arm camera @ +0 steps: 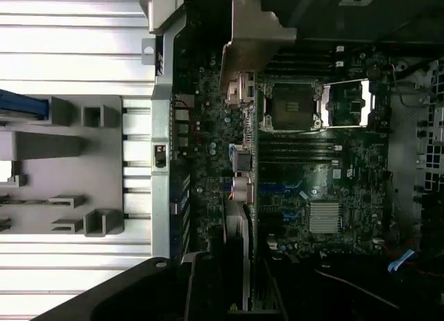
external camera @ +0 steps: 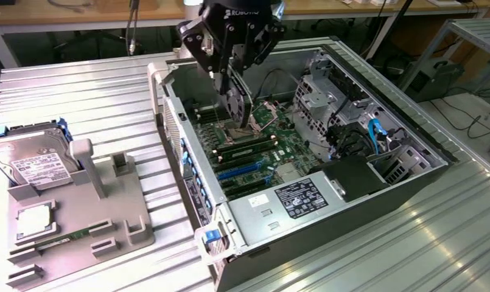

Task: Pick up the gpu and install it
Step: 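Pick up the gpu and move the gpu toward the slot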

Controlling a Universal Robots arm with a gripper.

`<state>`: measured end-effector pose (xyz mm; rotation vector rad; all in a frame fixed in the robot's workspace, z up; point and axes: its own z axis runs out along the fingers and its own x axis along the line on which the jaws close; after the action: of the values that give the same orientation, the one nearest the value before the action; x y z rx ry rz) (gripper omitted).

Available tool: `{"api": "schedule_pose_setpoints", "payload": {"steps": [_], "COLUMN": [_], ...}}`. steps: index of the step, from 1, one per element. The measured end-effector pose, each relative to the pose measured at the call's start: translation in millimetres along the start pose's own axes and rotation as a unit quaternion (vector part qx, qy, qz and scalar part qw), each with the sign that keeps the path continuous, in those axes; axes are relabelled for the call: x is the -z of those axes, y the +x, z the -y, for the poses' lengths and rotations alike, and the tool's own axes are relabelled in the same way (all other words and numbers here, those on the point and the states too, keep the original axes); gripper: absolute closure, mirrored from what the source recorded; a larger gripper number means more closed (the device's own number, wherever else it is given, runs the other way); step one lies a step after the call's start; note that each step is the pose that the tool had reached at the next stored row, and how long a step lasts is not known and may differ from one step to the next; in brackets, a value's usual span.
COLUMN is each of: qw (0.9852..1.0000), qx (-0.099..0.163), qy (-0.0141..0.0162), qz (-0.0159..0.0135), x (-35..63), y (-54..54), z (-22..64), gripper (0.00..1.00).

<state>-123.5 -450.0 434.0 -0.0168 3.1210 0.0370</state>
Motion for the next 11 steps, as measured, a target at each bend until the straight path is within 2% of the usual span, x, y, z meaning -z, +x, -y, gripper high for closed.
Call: {"api": "schedule_pose_setpoints", "payload": {"steps": [1, 2, 3, 5, 6, 7, 11], "qw": [1.0, 1.0, 1.0, 1.0, 1.0, 1.0, 1.0], "qx": [0.0, 0.0, 0.0, 0.0, 0.0, 0.0, 0.0], "qy": [0.0, 0.0, 0.0, 0.0, 0.0, 0.0, 0.0], "qz": [0.0, 0.0, 0.0, 0.0, 0.0, 0.0, 0.0], "x": [-0.3, -0.6, -0.6, -1.3, -1.5, -1.6, -1.9], "y": [-19.4, -28.9, -32.8, -62.3, -72.4, -79.4, -89.6], "z": [0.2, 0.3, 0.4, 0.7, 0.8, 0.9, 1.0], "gripper": [0.73, 0.73, 0.73, 0.73, 0.73, 0.73, 0.73]}}
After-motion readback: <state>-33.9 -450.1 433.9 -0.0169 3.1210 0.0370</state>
